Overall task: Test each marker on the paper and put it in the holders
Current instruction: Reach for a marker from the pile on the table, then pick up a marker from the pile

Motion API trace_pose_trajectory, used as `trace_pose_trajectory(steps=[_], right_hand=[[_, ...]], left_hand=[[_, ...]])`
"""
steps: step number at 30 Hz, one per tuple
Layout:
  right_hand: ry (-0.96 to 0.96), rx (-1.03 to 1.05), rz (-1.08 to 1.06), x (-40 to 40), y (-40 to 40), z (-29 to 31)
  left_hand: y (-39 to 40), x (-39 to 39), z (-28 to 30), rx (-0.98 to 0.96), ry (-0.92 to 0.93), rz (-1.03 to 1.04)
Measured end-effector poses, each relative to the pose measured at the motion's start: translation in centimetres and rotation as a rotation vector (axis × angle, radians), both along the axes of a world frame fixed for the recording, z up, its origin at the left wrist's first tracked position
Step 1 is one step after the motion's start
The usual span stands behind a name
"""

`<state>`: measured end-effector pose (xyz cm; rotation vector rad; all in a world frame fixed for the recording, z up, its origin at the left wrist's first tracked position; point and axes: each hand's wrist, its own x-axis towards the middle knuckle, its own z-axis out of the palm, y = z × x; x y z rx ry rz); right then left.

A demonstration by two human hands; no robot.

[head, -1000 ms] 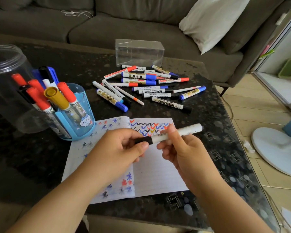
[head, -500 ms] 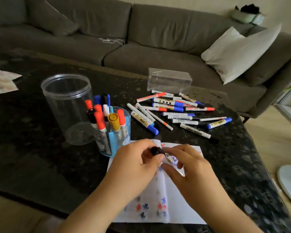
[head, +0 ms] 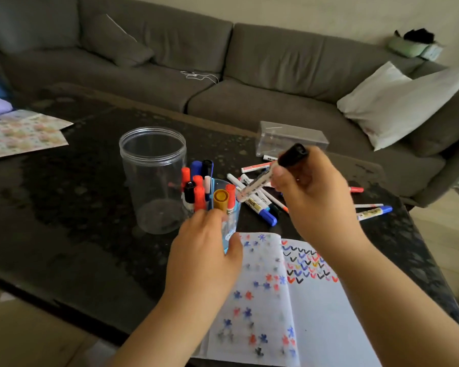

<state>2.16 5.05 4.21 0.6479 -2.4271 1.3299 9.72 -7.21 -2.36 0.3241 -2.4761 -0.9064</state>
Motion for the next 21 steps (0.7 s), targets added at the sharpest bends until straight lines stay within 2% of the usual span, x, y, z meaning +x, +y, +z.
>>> trace_pose_trajectory(steps=[6,9,12,16,21], right_hand=[[-0.110,0.111,0.068,-1.9,-2.0,-1.0],[-0.101,0.338,0.094,-2.8,-2.8,-1.7],[-0.089,0.453,0.116,-3.2,-3.0,-3.1],[-0.098,0.424,0.149,-2.6,-2.0,-4.7],[-0.194,0.329,0.037,-2.5,0.3,-7.0]], left_hand=[[-0.1,-0.1,0.1,0.024,0.002,0.016],[-0.1,-0.1,0.1,0.030,-0.001,0.022],[-0.1,-0.2,0.0,0.054,-0.025,0.019],[-0.1,-0.4,-0.2,0.066,-0.069,0.006],[0.3,-0.7,-0.6,0.078,-0.122,-0.055]])
